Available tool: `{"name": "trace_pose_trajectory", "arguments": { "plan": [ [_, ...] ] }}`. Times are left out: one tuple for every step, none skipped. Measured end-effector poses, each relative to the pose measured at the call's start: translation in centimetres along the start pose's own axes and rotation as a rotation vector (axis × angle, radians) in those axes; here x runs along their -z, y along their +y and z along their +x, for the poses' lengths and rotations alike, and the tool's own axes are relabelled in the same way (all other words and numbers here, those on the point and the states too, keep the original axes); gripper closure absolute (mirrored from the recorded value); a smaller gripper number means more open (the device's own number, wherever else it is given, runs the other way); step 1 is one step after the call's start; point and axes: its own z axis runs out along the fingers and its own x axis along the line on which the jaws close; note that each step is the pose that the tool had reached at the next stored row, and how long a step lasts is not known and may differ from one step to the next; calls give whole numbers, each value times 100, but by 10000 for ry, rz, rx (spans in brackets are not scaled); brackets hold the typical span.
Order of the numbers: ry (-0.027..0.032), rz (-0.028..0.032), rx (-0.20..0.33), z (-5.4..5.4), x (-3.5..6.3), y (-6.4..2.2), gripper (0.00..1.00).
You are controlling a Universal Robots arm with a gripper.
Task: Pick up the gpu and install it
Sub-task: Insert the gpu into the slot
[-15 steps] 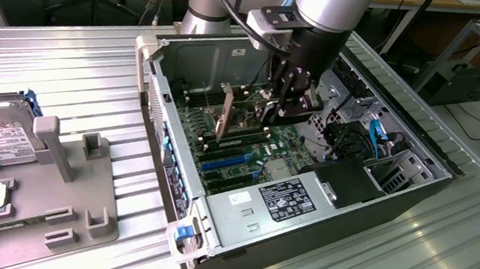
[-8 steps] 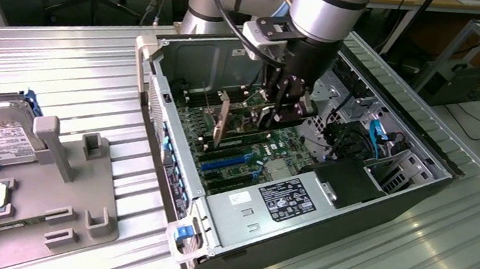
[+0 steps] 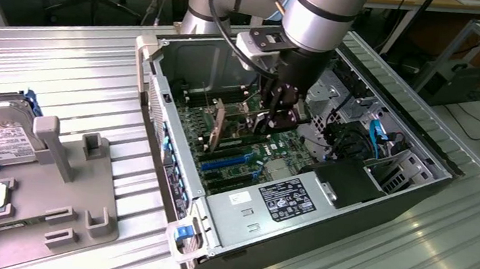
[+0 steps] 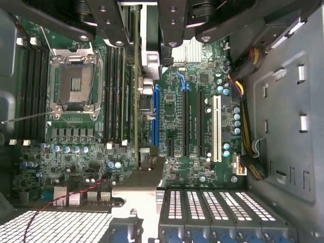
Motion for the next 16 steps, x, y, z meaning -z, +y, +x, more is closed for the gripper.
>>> {"name": "trace_pose_trajectory", "arguments": {
  "plan": [
    [0, 0, -1, 1, -23, 6, 72],
    [0, 0, 0, 2, -45, 7, 72],
    [0, 0, 1, 3, -62, 9, 72],
    [-1, 0, 0, 4, -80, 15, 72],
    [0, 0, -1, 4, -101, 23, 72],
    [0, 0, 0, 4, -116, 38, 72],
    [0, 0, 0, 4, -127, 52, 72],
    [1, 0, -1, 5, -141, 61, 72],
    [0, 1, 0, 4, -149, 67, 72],
    [0, 0, 3, 3, -155, 70, 72],
    [1, -1, 13, 1, -160, 69, 72],
    [1, 0, 22, -2, -169, 74, 72],
    [-1, 0, 31, -5, -182, 80, 72],
    [-2, 1, 40, -8, -196, 86, 72],
    [1, -1, 47, -11, -223, 105, 72],
    [14, -1, 47, -18, -272, 135, 72]
  ]
}}
